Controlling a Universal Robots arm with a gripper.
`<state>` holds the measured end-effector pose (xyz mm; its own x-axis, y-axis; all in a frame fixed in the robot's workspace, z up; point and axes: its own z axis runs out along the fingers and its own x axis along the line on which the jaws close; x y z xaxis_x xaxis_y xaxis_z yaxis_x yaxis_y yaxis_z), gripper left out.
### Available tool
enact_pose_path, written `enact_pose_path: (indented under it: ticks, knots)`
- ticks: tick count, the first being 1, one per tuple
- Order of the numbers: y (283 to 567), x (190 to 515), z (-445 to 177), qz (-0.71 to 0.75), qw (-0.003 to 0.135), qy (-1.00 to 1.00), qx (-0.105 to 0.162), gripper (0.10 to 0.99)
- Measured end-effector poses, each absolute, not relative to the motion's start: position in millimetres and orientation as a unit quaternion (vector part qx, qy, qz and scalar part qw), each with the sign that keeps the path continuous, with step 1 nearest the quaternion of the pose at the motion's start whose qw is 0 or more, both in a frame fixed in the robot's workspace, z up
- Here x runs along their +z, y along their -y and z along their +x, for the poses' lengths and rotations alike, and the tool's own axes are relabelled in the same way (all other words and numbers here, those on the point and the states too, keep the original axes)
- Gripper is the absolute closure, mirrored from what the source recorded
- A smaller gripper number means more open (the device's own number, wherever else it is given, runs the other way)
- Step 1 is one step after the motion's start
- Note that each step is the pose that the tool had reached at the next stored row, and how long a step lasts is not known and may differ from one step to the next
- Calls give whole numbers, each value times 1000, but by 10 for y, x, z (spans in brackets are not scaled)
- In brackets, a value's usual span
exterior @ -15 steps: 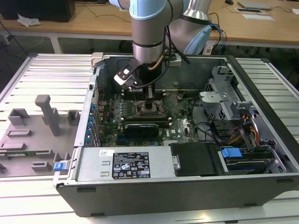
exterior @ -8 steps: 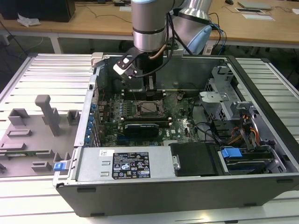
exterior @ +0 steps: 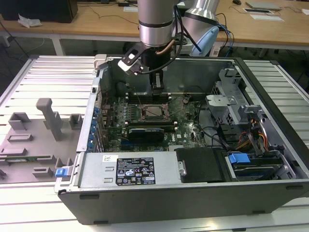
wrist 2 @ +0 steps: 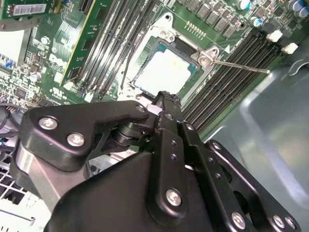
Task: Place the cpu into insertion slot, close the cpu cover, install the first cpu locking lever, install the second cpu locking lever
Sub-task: 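Place the cpu into insertion slot, then close the cpu cover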
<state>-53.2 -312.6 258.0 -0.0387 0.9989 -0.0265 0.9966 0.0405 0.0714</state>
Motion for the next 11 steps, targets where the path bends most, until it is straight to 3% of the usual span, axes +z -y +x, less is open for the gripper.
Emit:
enact_pose_path:
  ticks: [11]
  knots:
    - [3125,2579,-529,692,34,-720,17,980]
